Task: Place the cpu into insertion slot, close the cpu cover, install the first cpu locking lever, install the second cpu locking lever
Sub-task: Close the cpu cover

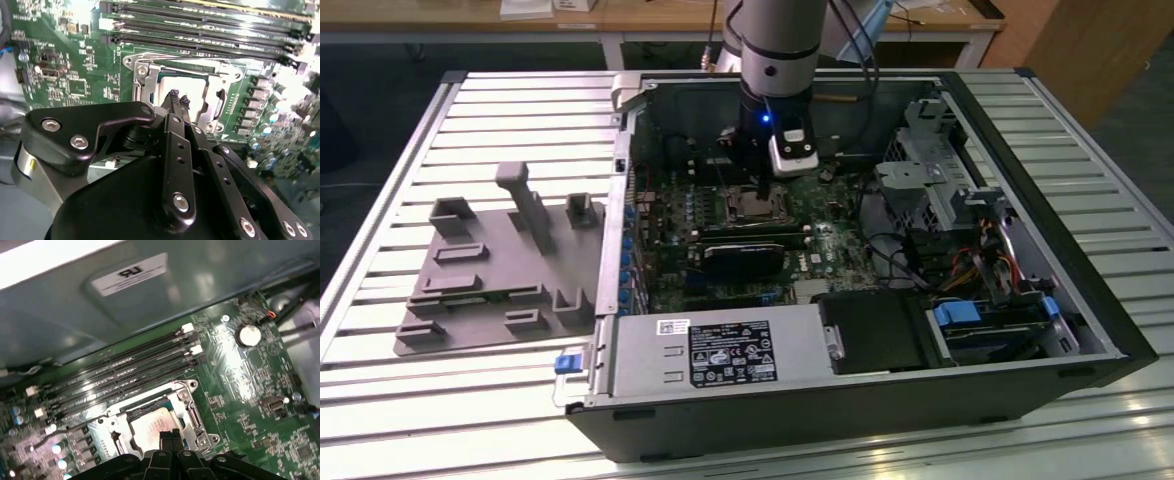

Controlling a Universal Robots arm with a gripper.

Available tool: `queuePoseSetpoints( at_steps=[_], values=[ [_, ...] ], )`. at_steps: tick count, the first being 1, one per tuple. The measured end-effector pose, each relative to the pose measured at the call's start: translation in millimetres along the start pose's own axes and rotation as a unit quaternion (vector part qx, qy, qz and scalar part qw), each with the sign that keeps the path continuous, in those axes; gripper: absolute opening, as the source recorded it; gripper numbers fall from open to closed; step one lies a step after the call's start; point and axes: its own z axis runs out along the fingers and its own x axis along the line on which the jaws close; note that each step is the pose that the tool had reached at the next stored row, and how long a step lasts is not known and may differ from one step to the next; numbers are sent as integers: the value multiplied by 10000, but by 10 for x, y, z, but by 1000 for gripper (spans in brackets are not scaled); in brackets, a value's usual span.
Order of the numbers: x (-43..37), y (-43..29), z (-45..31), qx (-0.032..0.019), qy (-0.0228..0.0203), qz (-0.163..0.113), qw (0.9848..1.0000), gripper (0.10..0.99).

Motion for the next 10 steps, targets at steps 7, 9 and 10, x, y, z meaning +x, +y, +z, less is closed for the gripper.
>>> queuePoseSetpoints(
  at_steps=[7, 9, 10],
  values=[
    [0, 0, 12, -38, -68, -579, 9983, 102],
    [0, 0, 13, -48, -85, -731, 9973, 102],
    [0, 0, 14, -52, -91, -804, 9967, 102]
  ],
)
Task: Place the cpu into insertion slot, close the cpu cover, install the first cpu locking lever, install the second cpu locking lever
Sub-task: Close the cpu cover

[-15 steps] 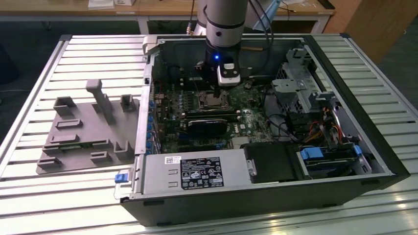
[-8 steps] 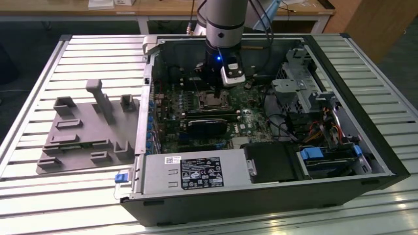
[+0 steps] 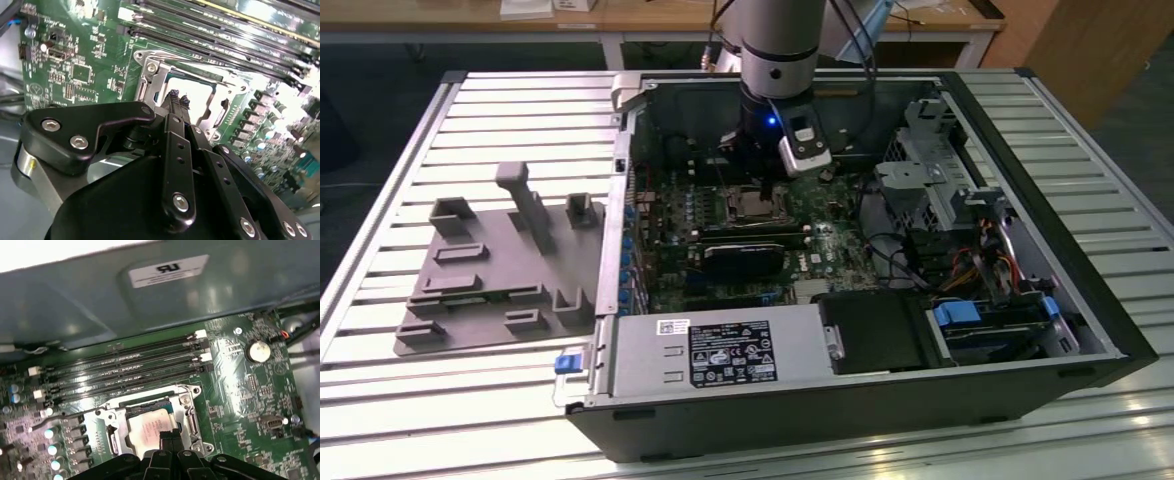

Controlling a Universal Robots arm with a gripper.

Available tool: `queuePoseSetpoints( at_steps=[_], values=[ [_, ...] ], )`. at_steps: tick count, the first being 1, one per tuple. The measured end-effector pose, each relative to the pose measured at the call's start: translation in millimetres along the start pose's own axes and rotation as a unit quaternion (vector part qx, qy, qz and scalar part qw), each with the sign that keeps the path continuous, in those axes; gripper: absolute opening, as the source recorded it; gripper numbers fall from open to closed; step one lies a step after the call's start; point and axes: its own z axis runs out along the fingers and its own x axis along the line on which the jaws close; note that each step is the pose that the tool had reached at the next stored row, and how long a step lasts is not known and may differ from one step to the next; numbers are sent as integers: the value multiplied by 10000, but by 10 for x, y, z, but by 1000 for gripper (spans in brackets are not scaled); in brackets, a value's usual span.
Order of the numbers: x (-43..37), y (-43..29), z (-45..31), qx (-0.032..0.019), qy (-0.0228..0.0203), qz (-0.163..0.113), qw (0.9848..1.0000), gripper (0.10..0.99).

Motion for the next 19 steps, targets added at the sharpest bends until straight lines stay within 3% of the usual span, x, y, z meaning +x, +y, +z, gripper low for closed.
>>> queuePoseSetpoints(
  at_steps=[8, 19],
  values=[
    [17, -4, 0, -10, 13, -470, 9989, 102],
    [220, -53, 16, -9, 17, -551, 9985, 102]
  ],
)
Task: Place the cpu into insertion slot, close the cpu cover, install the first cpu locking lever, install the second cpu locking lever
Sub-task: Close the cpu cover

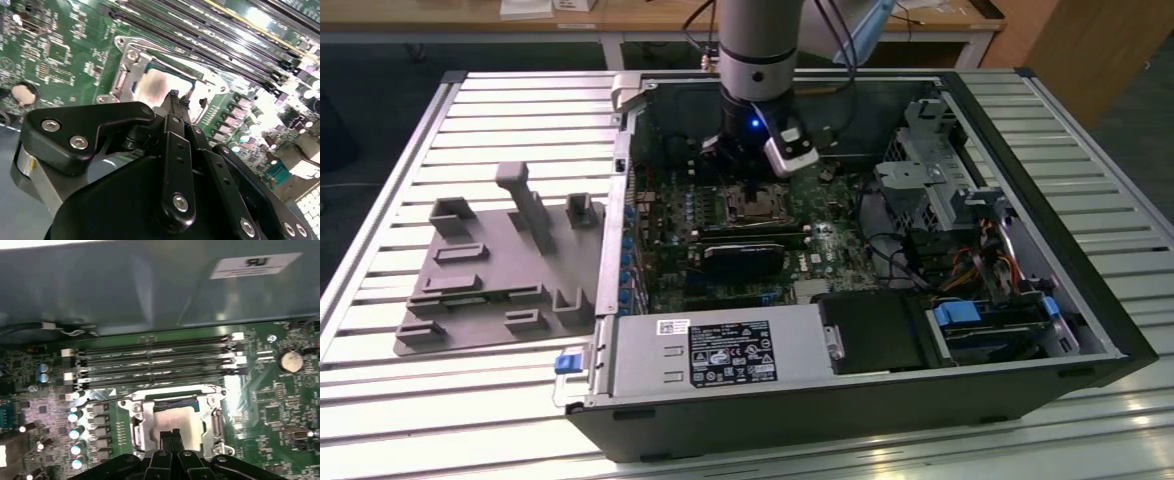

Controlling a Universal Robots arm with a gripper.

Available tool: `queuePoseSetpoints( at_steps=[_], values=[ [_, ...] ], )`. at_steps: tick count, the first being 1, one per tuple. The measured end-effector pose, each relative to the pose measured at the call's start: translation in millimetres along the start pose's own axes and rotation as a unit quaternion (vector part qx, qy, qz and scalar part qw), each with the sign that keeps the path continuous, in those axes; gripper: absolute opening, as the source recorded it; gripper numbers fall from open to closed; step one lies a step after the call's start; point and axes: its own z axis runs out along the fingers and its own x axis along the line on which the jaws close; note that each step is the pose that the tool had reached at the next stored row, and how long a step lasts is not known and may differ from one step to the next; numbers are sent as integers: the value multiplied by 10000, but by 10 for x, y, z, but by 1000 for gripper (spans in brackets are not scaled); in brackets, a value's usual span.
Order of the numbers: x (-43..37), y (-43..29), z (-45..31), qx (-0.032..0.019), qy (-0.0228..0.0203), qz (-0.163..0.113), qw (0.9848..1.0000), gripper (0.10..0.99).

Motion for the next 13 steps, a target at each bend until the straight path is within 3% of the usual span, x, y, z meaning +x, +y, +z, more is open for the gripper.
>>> queuePoseSetpoints(
  at_steps=[13],
  values=[
    [120, -18, 66, -2, 3, -60, 10000, 102]
  ],
)
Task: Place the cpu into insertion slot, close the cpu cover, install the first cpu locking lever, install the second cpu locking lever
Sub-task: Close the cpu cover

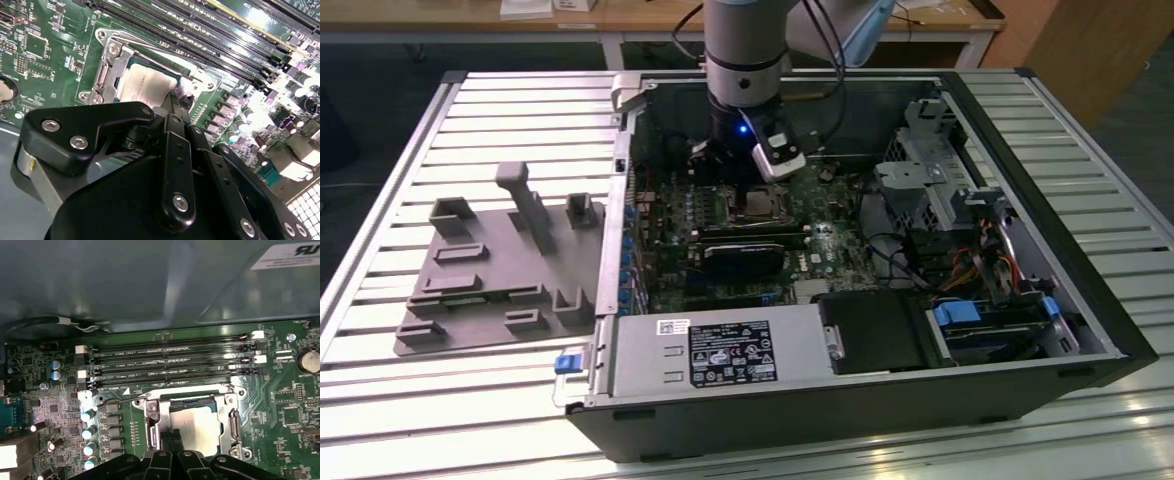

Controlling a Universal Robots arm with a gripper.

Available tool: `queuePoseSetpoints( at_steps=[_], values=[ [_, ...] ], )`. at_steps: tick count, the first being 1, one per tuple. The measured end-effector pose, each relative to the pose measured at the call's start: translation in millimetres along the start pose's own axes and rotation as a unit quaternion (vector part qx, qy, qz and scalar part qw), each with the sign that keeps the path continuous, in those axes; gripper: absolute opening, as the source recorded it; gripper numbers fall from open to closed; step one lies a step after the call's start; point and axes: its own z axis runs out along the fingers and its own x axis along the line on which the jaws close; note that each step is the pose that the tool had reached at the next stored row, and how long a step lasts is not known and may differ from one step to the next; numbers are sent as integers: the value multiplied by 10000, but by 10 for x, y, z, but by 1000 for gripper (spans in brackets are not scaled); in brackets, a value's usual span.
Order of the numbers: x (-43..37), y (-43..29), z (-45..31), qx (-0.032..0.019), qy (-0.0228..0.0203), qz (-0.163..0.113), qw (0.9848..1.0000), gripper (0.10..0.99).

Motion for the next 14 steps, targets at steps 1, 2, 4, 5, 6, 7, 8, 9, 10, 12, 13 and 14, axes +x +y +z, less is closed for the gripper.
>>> queuePoseSetpoints(
  at_steps=[1, 2, 4, 5, 6, 7, 8, 9, 10, 12, 13, 14],
  values=[
    [6, -1, 7, 0, 1, -5, 10000, 102],
    [11, -2, 14, 0, 1, -9, 10000, 102],
    [22, -4, 28, 0, 1, -19, 10000, 102],
    [29, -5, 33, 0, 1, -24, 10000, 102],
    [35, -6, 39, 0, 2, -30, 10000, 102],
    [41, -7, 45, -1, 2, -36, 10000, 102],
    [46, -8, 51, -1, 2, -41, 10000, 102],
    [51, -8, 58, -1, 2, -48, 10000, 102],
    [54, -9, 64, -1, 2, -54, 10000, 102],
    [58, -11, 73, -1, 3, -67, 10000, 102],
    [58, -10, 73, -1, 4, -68, 10000, 102],
    [58, -11, 73, -1, 4, -69, 10000, 102]
  ],
)
